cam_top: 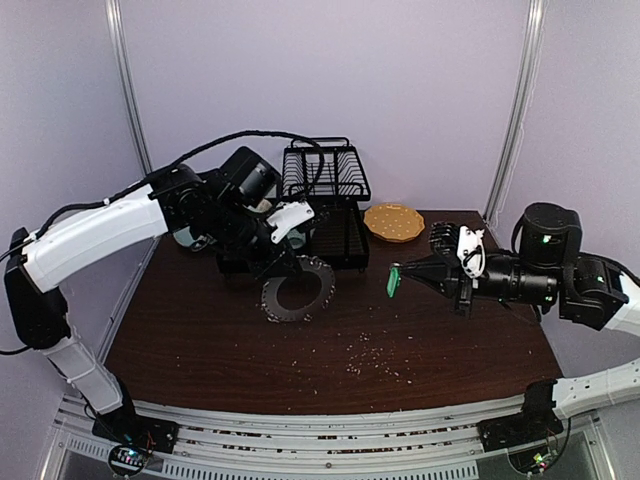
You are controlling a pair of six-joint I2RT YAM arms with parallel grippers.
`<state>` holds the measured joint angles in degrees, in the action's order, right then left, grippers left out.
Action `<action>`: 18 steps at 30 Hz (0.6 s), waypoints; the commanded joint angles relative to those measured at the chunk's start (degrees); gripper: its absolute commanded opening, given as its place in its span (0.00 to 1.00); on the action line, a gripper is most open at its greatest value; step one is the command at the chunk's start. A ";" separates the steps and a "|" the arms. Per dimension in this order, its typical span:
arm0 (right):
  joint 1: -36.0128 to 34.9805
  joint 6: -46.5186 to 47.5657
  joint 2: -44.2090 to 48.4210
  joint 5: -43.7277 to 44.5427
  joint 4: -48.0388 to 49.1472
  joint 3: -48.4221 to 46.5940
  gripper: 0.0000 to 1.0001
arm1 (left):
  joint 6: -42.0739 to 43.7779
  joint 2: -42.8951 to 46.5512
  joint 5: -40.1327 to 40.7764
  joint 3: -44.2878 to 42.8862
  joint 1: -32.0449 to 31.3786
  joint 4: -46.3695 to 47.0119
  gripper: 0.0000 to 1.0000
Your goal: Put the keys on the keyring
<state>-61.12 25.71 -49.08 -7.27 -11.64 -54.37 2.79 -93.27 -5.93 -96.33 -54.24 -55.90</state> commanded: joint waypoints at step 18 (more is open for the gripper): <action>0.15 2.68 -1.00 -6.66 6.89 2.53 0.00 | -8.17 15.28 -45.25 20.41 4.32 36.13 0.00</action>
<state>-61.10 28.36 -50.06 -9.61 -9.19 -52.58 -4.01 -78.30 -45.93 -76.66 -50.24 -26.96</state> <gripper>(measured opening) 0.006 0.066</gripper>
